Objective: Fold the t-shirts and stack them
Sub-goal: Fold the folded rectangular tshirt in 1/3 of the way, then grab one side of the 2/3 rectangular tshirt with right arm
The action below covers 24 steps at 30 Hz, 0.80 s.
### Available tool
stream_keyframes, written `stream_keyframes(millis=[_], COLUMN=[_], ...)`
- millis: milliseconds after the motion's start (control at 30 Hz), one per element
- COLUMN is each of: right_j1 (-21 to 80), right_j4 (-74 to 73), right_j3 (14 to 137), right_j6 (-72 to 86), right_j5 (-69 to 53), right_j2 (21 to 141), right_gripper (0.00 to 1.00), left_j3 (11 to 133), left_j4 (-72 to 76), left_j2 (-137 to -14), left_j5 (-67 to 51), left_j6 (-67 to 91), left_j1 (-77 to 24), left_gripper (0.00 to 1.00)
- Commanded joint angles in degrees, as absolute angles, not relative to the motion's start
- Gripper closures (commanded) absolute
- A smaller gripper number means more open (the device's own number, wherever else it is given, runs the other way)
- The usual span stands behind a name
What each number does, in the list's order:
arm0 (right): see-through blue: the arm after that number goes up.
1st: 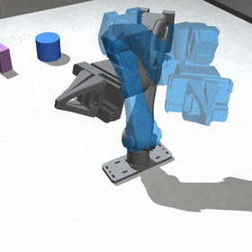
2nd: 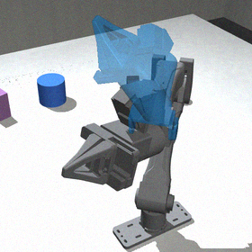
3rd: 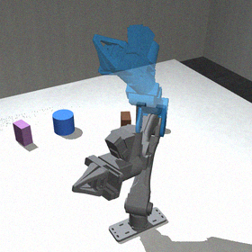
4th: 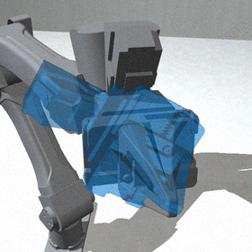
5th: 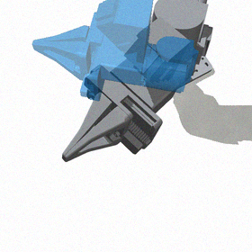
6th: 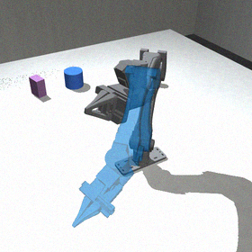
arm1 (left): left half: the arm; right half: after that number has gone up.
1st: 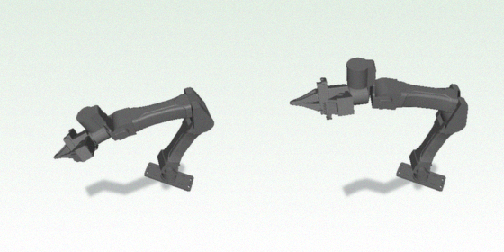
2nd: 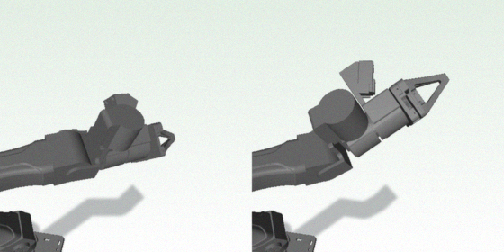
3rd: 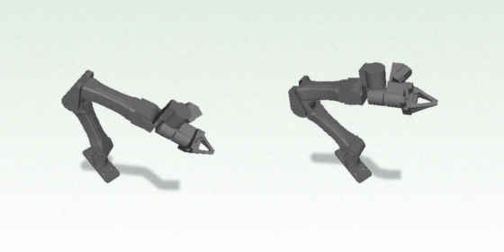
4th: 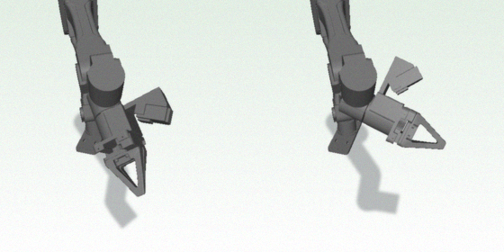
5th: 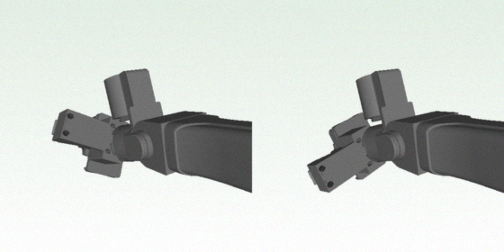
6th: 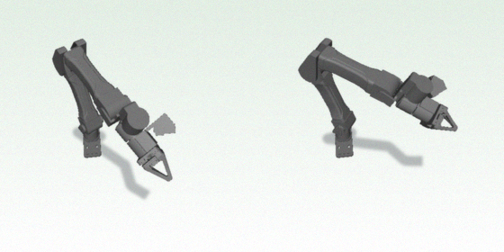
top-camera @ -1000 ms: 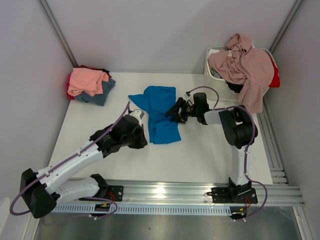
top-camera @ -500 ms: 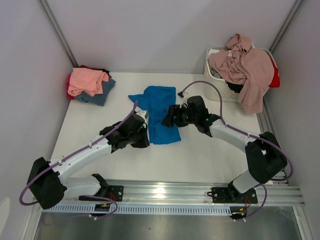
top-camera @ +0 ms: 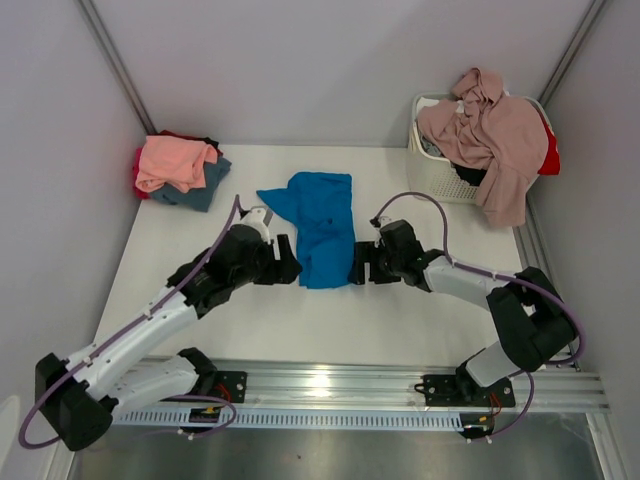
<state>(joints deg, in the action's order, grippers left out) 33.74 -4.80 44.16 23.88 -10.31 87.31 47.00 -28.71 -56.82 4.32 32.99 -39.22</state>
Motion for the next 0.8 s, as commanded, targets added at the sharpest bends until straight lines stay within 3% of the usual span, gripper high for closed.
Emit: stream_keyframes(millis=[0, 33, 67, 333, 567, 667, 767], right_j1=[31.56, 30.86, 30.07, 26.99, 26.45, 27.07, 27.95], right_j4=[1.73, 2.98, 4.38, 16.33, 39.67, 52.7, 59.93], right_j3=[42.55, 41.84, 41.14, 37.27, 34.72, 34.28, 33.84], right_j6=[24.6, 25.31, 26.1, 33.65, 47.62, 56.93, 61.52], right_j5=[-11.94, -13.17, -14.58, -26.62, -39.71, -44.2, -45.44], right_j2=[86.92, 87.18, 88.06, 94.03, 106.15, 113.19, 116.8], right_gripper=[0.18, 0.18, 0.18, 0.18, 0.19, 0.22, 0.38], left_j3=[44.56, 44.47, 44.39, 43.67, 44.21, 43.86, 43.77], left_j4=[-24.87, -24.96, -25.13, -29.08, -28.66, -29.0, -29.36], left_j2=[-53.36, -53.18, -53.0, -52.64, -51.6, -50.28, -47.56], left_j5=[1.86, 1.76, 1.93, 7.2, 1.5, -1.13, -0.27], left_j6=[32.87, 33.39, 33.75, 37.44, 34.81, 32.96, 32.78], left_j1=[-36.92, -36.57, -36.21, -36.04, -35.95, -35.86, -35.86], left_gripper=[0.11, 0.02, 0.01, 0.01, 0.01, 0.01, 0.12])
